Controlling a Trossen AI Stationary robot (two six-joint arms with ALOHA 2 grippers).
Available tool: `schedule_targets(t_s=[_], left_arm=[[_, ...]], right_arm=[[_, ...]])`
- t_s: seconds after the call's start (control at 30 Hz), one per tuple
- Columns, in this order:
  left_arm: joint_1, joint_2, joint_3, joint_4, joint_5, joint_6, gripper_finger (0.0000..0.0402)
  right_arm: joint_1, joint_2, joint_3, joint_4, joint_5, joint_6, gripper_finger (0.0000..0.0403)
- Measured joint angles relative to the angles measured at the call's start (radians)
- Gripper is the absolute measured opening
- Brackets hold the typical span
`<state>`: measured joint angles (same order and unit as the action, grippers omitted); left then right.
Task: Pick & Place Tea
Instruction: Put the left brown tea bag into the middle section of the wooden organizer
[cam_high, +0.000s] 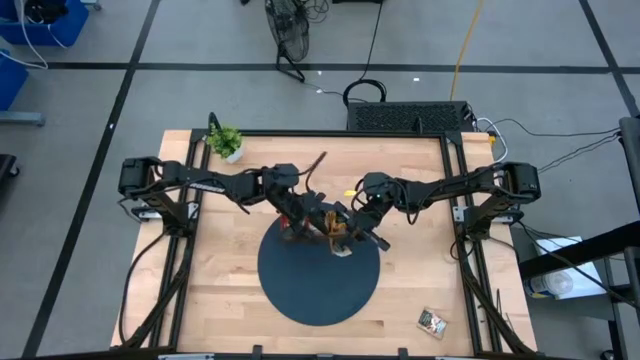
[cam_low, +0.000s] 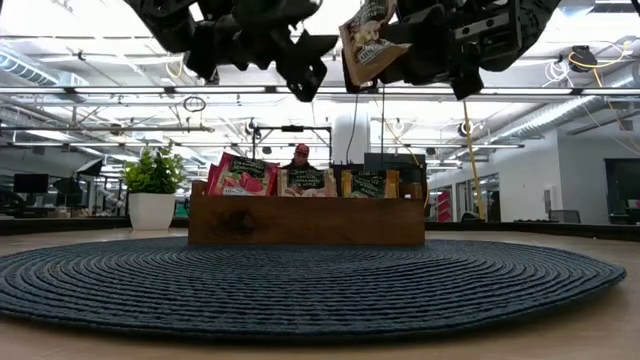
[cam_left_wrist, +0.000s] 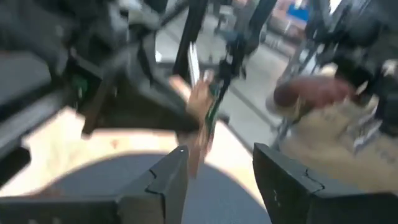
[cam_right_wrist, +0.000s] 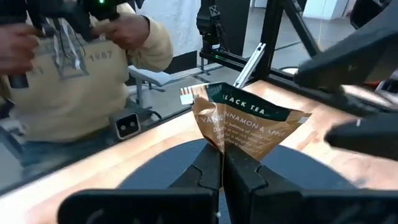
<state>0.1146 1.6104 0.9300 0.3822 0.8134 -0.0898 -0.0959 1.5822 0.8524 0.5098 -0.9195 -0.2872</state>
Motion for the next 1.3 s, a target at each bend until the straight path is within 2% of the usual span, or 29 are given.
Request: schedule_targets(t_s=[0.2, 0.37, 0.5, 0.63, 0.77, 0.87, 0.97, 1.17, 1.3], left_arm=[[0.000, 0.000, 0.116, -0.394, -0.037, 0.264, 0.0182], [-0.016, 0.000, 0.207, -0.528, -0.107, 0.369, 0.0182], [-0.031, 0.000, 0.244, -0.723, -0.198, 0.549, 0.0182], [-0.042, 0.000, 0.296, -0.877, -0.253, 0.723, 0.0182], [-0.052, 0.000, 0.379, -0.961, -0.361, 0.741, 0.0182], [-0.049, 0.000, 0.414, -0.984, -0.437, 0.692, 0.0182], [-0.053, 0.000, 0.430, -1.003, -0.388, 0.636, 0.0182], [-0.087, 0.002, 0.431, -1.047, -0.246, 0.573, 0.0182], [-0.105, 0.002, 0.431, -1.082, -0.235, 0.552, 0.0182]], right_arm=[[-0.009, 0.000, 0.000, 0.067, -0.163, 0.113, 0.0002], [-0.008, 0.000, 0.001, 0.092, -0.132, 0.152, 0.0002], [0.000, 0.021, 0.002, 0.126, -0.133, 0.244, 0.0002], [0.007, 0.091, 0.001, 0.145, -0.205, 0.344, 0.0002], [0.007, 0.165, 0.001, 0.169, -0.208, 0.362, 0.0002], [0.007, 0.226, 0.002, 0.244, -0.196, 0.380, 0.0002], [0.004, 0.275, 0.015, 0.305, -0.168, 0.380, 0.0002], [-0.021, 0.352, 0.109, 0.302, -0.091, 0.328, 0.0002], [-0.029, 0.381, 0.169, 0.293, -0.102, 0.327, 0.0002]])
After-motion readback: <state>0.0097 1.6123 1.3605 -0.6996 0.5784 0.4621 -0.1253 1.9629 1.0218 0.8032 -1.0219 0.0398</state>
